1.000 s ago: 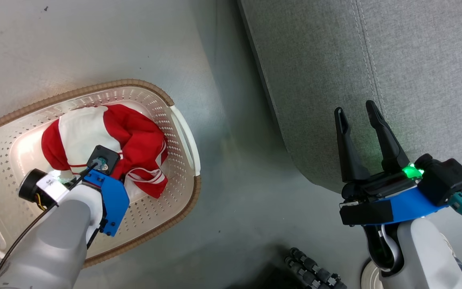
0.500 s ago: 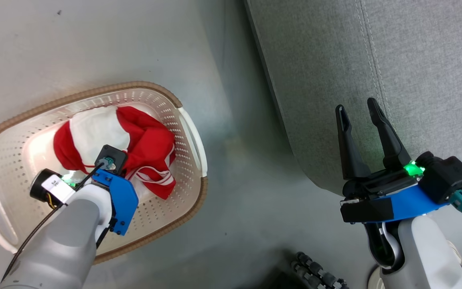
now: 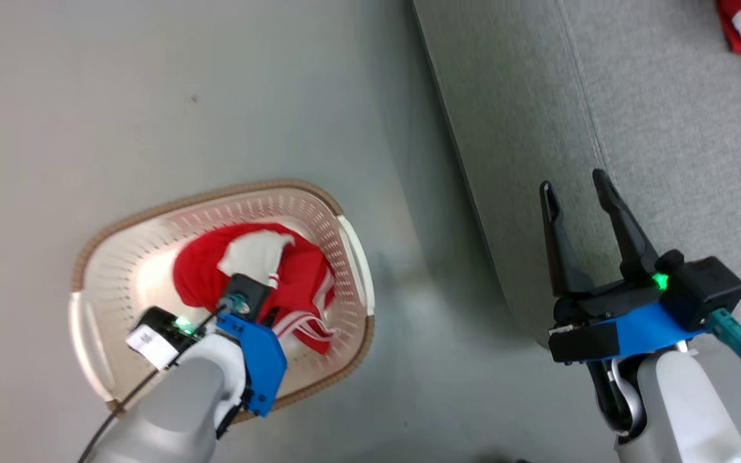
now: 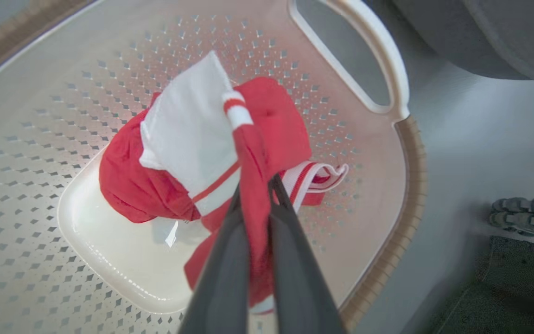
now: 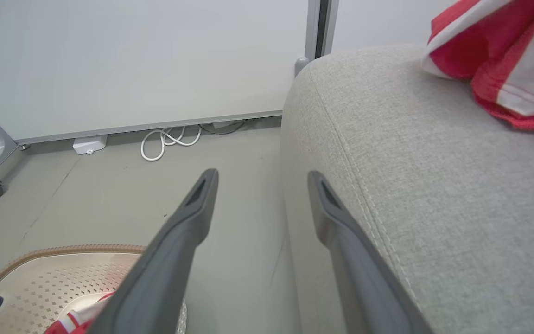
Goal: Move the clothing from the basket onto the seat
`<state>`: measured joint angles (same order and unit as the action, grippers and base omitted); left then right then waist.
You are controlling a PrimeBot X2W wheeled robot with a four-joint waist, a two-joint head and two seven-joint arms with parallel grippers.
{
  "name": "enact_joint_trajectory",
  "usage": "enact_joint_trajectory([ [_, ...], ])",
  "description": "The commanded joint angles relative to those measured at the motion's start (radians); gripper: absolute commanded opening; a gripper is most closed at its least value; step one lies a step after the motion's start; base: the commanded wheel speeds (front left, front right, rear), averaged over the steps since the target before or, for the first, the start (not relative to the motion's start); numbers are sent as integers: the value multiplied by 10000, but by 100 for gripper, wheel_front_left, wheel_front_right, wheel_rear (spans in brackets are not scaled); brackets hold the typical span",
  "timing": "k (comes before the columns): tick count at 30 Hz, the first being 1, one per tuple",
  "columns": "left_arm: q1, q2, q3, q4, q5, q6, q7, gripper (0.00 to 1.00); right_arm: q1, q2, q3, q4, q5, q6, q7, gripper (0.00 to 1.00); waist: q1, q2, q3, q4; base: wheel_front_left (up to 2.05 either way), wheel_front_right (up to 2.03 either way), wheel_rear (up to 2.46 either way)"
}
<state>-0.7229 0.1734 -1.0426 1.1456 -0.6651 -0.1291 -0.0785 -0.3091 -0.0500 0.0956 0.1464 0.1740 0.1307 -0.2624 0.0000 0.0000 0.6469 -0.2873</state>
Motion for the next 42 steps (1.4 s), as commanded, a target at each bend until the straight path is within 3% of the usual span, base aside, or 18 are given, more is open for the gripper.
enact_joint_trajectory([
  [1,160,-58,-108,-182,-150,0,-140,0,162,-9,-26,113,-99,1,-34,100,0,0,-1106,693,0,0,0],
  [10,1256,-39,-1017,-1624,-1569,-3,-993,0,949,-15,-152,553,-647,1,428,100,0,0,-3585,1520,0,0,0],
  [18,1535,148,-1592,-2466,-2172,-4,-1413,0,1683,-14,-340,388,-749,1,839,100,0,0,-4937,1983,0,0,0],
  [42,-975,56,-1746,-4630,-2297,-5,-1119,0,2663,-14,-169,38,-728,3,1393,100,0,0,-6384,2531,0,0,0],
])
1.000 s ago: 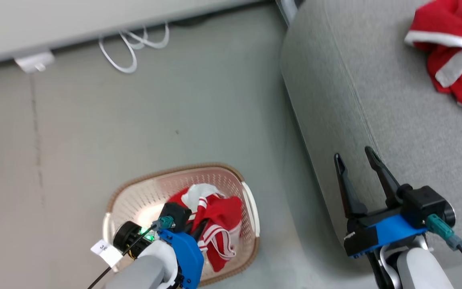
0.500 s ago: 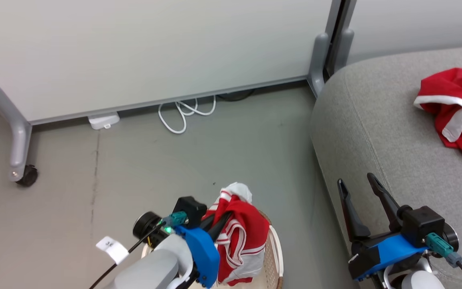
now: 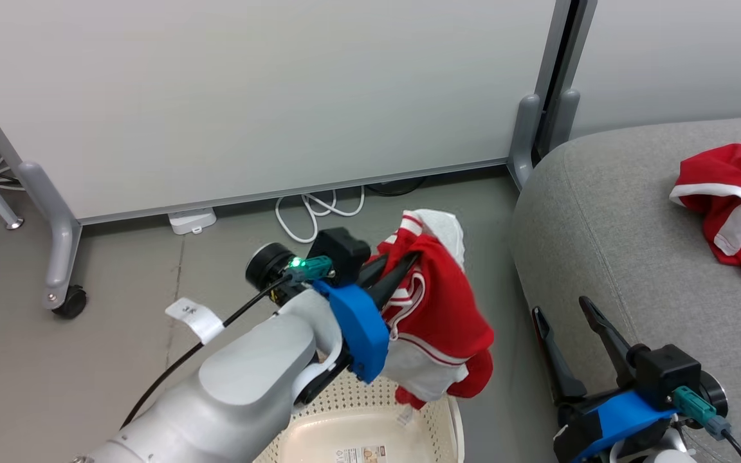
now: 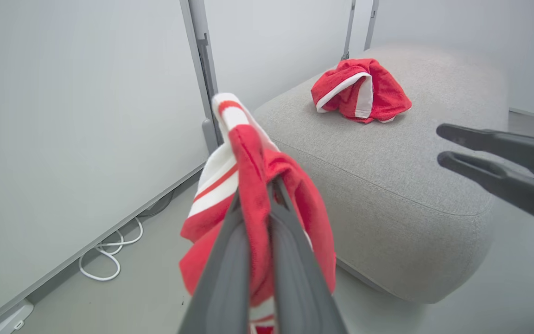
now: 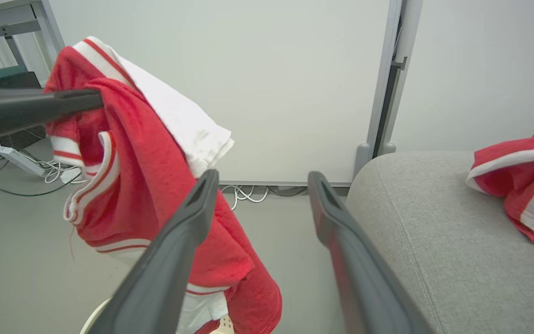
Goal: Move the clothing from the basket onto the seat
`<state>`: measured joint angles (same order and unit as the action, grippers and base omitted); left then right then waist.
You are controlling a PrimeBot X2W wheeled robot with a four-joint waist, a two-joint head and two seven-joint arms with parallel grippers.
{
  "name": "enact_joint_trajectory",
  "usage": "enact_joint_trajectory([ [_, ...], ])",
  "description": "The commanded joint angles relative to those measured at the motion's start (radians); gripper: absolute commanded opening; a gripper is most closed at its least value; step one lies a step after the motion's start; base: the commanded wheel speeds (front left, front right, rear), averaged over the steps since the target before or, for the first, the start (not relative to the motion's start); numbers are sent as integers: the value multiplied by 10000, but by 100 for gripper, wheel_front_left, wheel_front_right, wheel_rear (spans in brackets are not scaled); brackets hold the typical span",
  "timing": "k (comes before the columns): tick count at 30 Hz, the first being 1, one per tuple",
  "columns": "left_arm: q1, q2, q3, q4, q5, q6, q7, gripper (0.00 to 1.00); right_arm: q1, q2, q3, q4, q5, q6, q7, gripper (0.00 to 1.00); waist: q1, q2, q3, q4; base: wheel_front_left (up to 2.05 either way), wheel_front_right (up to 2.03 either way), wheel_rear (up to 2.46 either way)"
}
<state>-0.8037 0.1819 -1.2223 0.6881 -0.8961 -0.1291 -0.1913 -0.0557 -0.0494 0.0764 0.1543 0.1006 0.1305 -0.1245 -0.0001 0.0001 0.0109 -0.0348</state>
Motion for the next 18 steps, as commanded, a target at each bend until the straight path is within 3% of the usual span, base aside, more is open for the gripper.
enact_joint_trajectory([
  [1,-277,-42,65,-88,14,-5,29,0,144,-19,43,-37,12,5,28,100,1,-1,-47,5,0,0,0],
  [18,-951,-544,-70,-213,-18,29,463,0,233,-18,293,-34,28,5,162,100,1,-1,-276,-100,0,0,0],
])
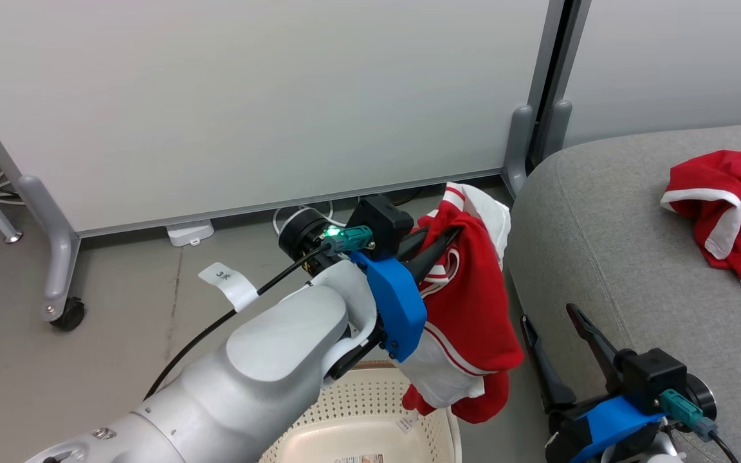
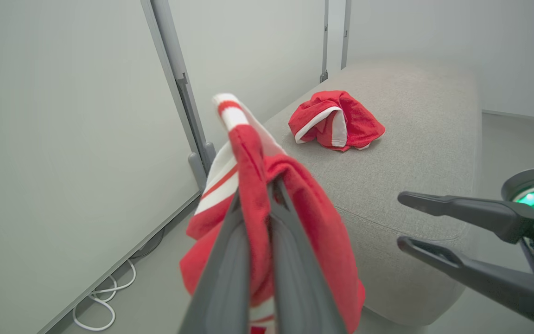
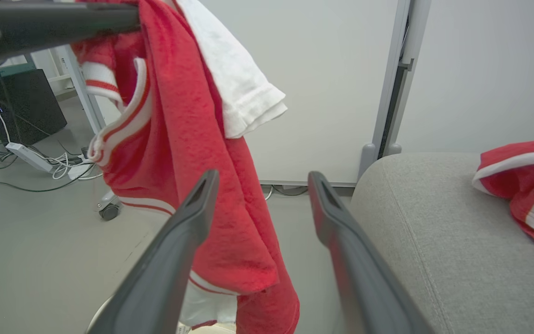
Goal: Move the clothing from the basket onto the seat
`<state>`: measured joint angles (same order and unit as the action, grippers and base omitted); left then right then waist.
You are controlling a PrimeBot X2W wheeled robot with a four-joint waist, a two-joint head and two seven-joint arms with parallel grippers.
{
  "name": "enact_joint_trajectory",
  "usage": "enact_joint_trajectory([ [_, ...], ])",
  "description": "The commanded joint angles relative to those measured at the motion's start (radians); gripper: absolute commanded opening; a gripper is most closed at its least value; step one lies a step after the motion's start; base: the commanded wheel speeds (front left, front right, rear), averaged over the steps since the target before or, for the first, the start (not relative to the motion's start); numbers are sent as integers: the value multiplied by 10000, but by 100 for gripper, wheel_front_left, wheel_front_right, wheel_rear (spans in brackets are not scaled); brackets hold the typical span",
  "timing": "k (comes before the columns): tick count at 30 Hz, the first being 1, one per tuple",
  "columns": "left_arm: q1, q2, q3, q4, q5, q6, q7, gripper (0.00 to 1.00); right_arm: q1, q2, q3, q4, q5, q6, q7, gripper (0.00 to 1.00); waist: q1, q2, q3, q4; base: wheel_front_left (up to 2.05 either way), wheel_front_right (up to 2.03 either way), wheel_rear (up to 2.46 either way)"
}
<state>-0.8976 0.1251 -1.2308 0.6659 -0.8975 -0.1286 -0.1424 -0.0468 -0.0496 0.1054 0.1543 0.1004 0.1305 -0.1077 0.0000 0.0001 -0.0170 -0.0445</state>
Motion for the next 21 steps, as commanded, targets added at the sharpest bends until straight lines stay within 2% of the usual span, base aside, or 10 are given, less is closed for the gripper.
enact_joint_trajectory([
  [1,-7,10,7,21,-18,22,-26,0,130,-16,20,-31,23,5,12,100,0,-1,15,-9,0,0,0],
  [11,21,-143,-78,107,-84,10,-89,0,-413,-16,563,177,-122,5,471,100,0,-1,139,-14,0,0,0],
  [21,-173,-203,-170,150,-101,-1,-131,0,-1922,-17,1185,1441,-445,3,1416,100,0,-1,324,60,0,0,0],
])
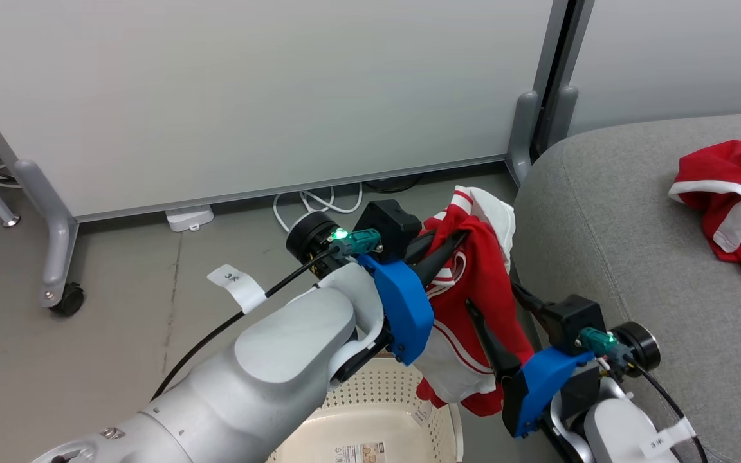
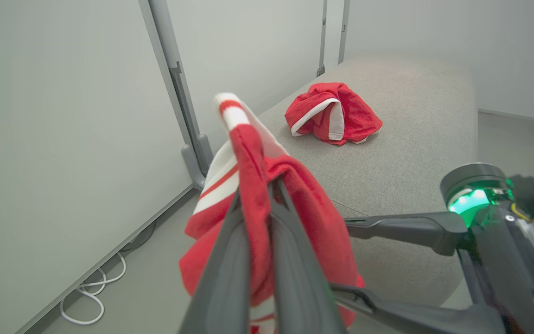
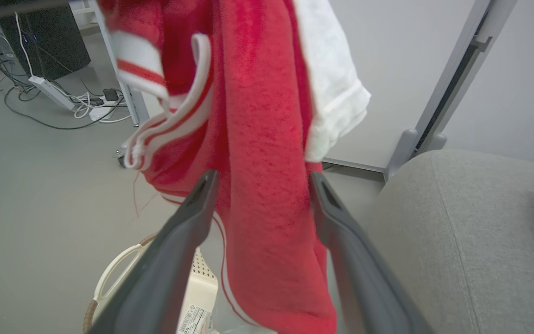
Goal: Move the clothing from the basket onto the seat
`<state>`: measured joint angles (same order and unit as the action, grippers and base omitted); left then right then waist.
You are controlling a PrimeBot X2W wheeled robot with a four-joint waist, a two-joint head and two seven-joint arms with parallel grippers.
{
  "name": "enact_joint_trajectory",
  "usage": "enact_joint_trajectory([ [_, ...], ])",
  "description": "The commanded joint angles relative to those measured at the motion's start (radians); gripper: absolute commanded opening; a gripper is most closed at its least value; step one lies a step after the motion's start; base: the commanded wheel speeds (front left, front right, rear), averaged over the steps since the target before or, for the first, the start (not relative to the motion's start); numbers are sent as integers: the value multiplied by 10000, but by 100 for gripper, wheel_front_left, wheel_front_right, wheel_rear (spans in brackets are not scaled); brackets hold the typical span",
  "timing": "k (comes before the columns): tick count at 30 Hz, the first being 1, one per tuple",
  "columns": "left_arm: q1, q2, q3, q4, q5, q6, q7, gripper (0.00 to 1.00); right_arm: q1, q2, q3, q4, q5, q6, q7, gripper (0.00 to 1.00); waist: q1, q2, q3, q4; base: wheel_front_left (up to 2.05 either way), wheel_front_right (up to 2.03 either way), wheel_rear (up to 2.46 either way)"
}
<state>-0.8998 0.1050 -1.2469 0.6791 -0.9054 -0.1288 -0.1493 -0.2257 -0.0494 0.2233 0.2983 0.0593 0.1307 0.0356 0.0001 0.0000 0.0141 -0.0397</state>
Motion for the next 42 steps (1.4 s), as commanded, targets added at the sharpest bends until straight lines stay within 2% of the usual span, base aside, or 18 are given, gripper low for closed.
enact_joint_trajectory([
  [1,-178,-10,-16,13,-26,0,-60,0,-343,-21,14,199,-89,1,54,100,-1,0,40,24,0,0,0],
  [11,-307,-82,-82,1,-79,-6,-123,0,-1803,-19,538,2345,-7,1,49,100,-1,0,159,93,0,0,0],
  [12,-299,-84,-91,3,-87,-6,-123,0,-1909,-19,596,2528,51,1,-17,48,-1,0,156,97,0,0,0],
  [13,-291,-88,-104,4,-97,-7,-131,0,-2007,-19,633,2671,149,1,-82,31,-1,0,148,102,0,0,0],
  [14,-288,-92,-111,5,-98,-7,-139,0,-2085,-19,685,2808,202,1,-149,0,-1,0,138,108,0,0,0],
  [26,-192,-5,-180,45,-204,-8,-139,0,-2520,-19,993,3803,666,1,-772,0,-1,0,59,96,0,0,0],
  [27,-184,-7,-182,46,-215,-8,-143,13,-2549,-19,1002,3845,681,1,-827,0,-1,0,50,94,0,0,0],
  [29,-178,-8,-191,62,-216,-8,-154,51,-2563,-19,1022,3923,708,1,-886,0,-1,0,32,91,0,0,0],
  [30,-170,-13,-196,70,-228,-8,-160,83,-2571,-19,1033,3963,730,1,-918,0,-1,0,24,90,0,0,0],
  [31,-164,-20,-199,73,-244,-8,-161,100,-2585,-19,1037,3996,759,1,-931,0,-1,0,20,91,0,0,0],
  [42,63,63,-107,108,-398,16,-368,100,-2732,-19,1065,4241,843,1,-1141,0,-1,0,-41,75,0,0,0],
])
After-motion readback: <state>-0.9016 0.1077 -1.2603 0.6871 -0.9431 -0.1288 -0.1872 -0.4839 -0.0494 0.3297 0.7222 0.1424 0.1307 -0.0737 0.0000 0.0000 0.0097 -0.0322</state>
